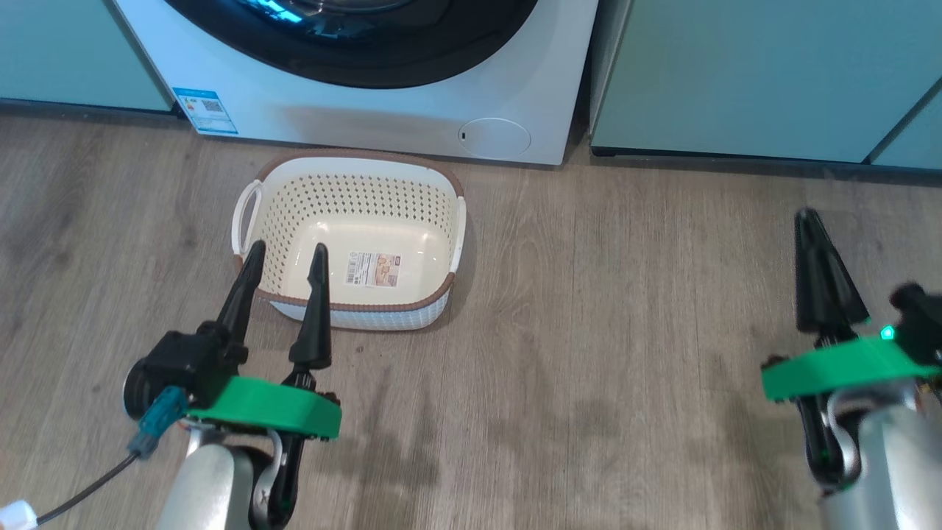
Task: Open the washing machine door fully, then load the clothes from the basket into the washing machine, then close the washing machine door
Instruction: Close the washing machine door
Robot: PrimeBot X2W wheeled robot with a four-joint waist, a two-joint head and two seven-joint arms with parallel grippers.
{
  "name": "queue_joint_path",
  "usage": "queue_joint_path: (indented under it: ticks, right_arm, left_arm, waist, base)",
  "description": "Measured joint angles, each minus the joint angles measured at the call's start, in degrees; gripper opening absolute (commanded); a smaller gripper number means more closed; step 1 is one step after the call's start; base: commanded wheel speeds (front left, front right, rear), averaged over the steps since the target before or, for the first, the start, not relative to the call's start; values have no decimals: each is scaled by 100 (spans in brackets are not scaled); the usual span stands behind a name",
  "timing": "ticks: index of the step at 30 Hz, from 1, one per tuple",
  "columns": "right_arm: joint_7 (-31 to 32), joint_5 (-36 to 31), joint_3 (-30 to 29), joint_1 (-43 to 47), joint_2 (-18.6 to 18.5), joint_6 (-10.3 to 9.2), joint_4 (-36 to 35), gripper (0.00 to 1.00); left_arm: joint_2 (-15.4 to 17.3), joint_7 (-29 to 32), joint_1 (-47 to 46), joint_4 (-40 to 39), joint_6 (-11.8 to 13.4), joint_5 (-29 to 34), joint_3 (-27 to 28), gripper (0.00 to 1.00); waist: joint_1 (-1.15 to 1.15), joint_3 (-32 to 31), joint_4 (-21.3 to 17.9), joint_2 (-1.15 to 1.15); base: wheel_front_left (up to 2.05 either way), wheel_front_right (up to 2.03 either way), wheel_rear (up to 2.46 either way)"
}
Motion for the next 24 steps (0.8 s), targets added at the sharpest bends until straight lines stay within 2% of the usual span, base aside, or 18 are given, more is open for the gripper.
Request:
queue_joint_path:
  ticks: [7,8,9,10,24]
  right_arm:
    - [-138,124,-180,542,25,0,-186,0]
    - [-174,159,-204,567,40,0,-194,38]
    - [-189,159,-218,595,43,0,-204,95]
    - [-221,159,-221,627,43,0,-218,100]
    - [-285,120,-223,705,46,0,-252,100]
  left_arm:
    - [2,0,113,9,-2,77,78,100]
    - [2,0,114,9,-2,78,79,100]
    - [2,0,115,8,-2,107,81,100]
    - [2,0,116,4,-4,156,80,100]
    - [5,0,236,93,-7,328,20,100]
  waist:
    - [0,-29,-25,0]
    - [0,-34,-26,0]
    - [0,-39,-26,0]
    - [0,-43,-26,0]
    - [0,-95,-5,0]
  base:
    - [0,0,0]
    - [0,0,0]
    - [0,0,0]
    - [0,0,0]
    - [0,0,0]
